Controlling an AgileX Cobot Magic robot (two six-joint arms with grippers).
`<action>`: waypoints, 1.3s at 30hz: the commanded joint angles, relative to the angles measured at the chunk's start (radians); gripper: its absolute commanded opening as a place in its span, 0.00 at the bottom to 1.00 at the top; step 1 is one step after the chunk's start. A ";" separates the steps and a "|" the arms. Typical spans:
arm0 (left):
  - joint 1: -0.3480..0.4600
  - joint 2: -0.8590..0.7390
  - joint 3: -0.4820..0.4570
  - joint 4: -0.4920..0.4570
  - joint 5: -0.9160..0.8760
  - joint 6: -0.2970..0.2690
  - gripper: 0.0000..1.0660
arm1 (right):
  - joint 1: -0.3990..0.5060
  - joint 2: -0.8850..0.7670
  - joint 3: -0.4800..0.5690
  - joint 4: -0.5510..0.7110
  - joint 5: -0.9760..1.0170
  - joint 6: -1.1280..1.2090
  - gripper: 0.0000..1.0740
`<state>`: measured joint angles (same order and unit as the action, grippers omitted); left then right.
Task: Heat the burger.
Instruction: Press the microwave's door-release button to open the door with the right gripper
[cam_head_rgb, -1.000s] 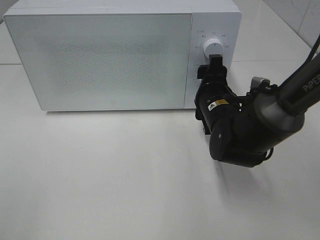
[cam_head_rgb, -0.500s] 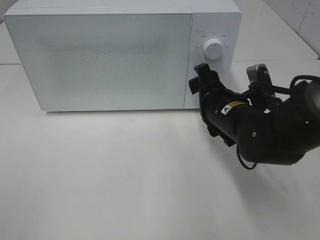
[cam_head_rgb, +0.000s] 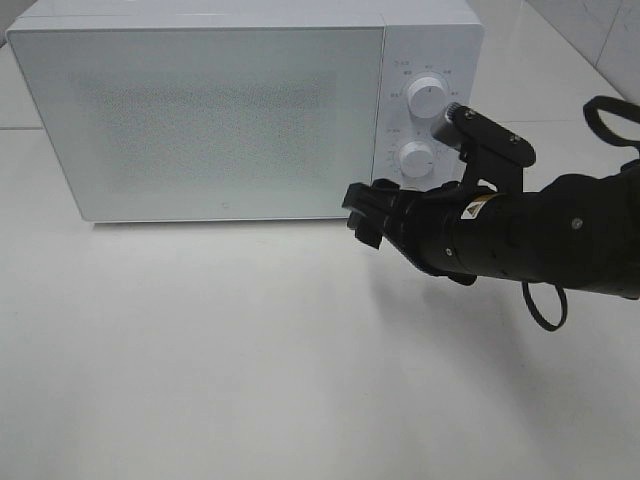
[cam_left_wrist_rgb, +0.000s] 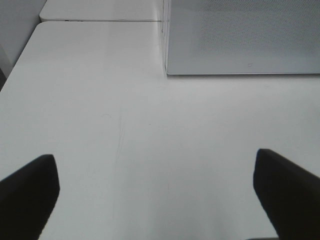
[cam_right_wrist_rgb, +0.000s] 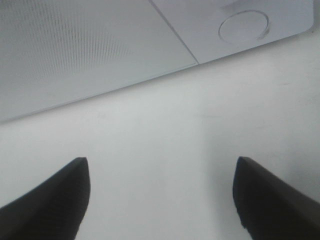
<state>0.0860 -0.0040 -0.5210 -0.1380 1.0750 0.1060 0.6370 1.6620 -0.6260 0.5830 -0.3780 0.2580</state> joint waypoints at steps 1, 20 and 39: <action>0.000 -0.016 0.003 0.003 0.000 0.004 0.92 | -0.003 -0.032 0.001 -0.007 0.095 -0.128 0.71; 0.000 -0.016 0.003 0.003 0.000 0.004 0.92 | -0.003 -0.265 0.001 -0.393 0.583 -0.126 0.71; 0.000 -0.016 0.003 0.003 0.000 0.004 0.92 | -0.003 -0.680 0.001 -0.569 0.973 0.004 0.71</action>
<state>0.0860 -0.0040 -0.5210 -0.1380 1.0750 0.1060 0.6370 1.0210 -0.6250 0.0280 0.5610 0.2540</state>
